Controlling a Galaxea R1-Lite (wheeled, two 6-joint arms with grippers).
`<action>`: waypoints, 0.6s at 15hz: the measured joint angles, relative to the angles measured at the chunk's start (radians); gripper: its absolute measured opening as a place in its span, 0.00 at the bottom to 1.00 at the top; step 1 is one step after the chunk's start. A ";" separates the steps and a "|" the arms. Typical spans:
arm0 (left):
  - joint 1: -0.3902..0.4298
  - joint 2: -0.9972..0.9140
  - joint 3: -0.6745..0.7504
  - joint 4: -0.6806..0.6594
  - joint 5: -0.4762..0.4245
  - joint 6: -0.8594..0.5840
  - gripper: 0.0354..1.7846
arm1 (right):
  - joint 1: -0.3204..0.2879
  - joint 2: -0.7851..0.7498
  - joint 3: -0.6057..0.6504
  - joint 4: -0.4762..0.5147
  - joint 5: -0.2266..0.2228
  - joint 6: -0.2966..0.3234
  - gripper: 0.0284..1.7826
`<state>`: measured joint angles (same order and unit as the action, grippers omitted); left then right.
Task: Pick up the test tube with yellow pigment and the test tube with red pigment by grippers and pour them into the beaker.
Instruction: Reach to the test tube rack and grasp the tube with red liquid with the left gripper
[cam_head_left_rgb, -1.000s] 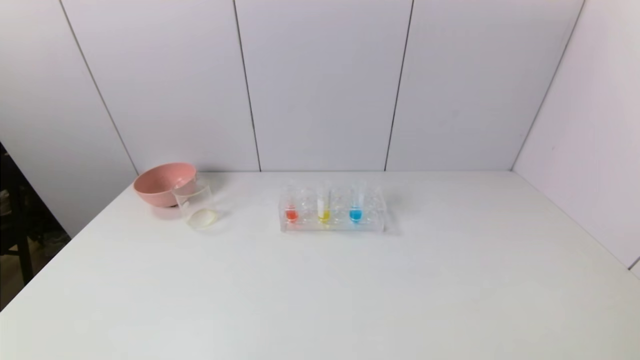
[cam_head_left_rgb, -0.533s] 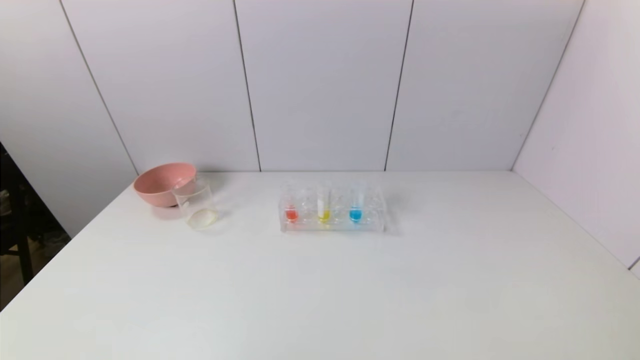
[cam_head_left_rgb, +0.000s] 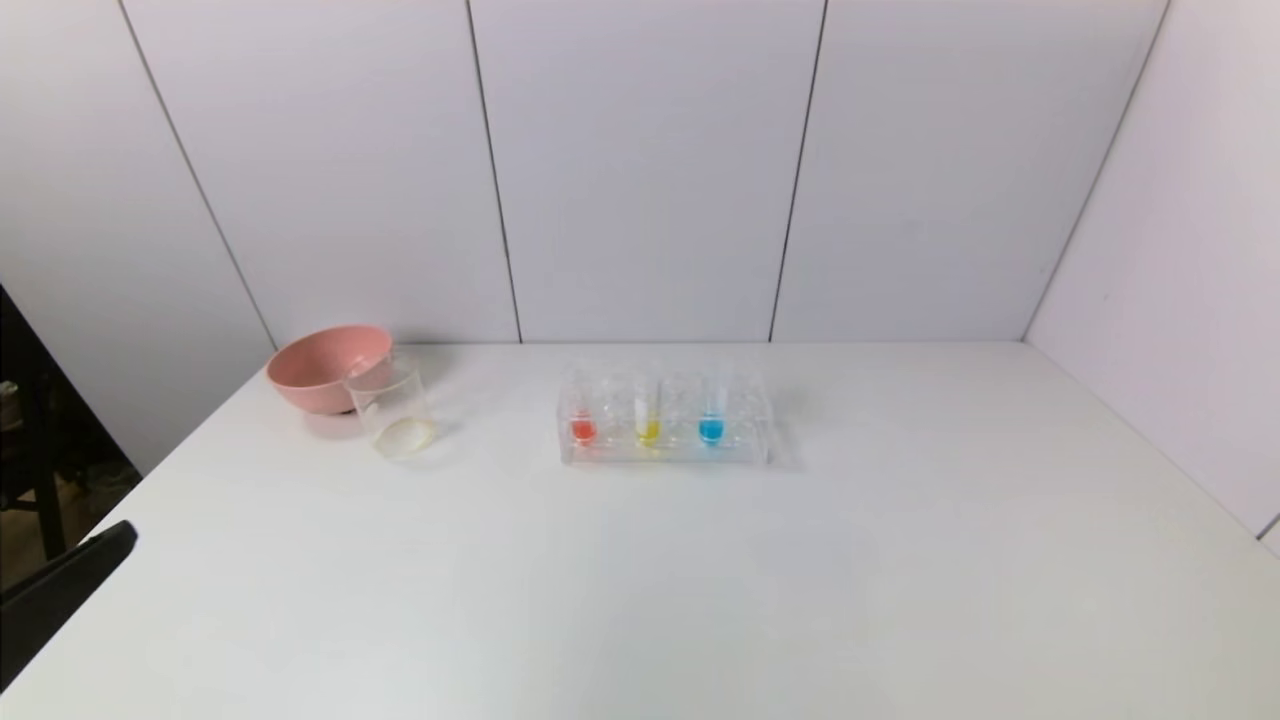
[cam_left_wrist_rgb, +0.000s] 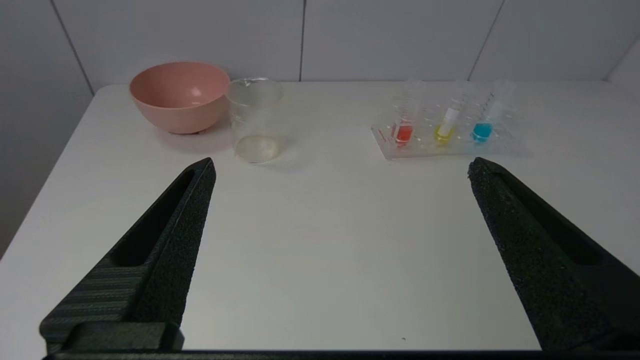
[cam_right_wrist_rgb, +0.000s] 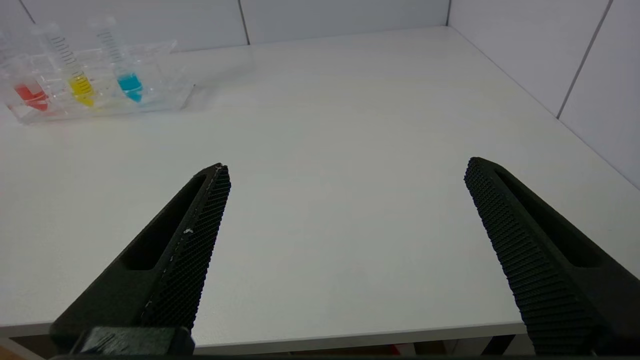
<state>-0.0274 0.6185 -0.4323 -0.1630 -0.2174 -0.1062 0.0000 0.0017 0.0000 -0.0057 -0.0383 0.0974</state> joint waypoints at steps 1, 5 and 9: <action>-0.011 0.067 -0.016 -0.018 -0.048 0.009 0.99 | 0.000 0.000 0.000 0.000 0.000 0.000 0.96; -0.154 0.290 -0.088 -0.039 -0.073 0.020 0.99 | 0.000 0.000 0.000 0.000 0.000 0.000 0.96; -0.367 0.500 -0.193 -0.054 0.135 -0.034 0.99 | 0.000 0.000 0.000 0.000 0.000 0.000 0.96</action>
<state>-0.3945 1.1181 -0.6257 -0.2172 -0.0821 -0.1400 0.0000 0.0017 0.0000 -0.0057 -0.0383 0.0977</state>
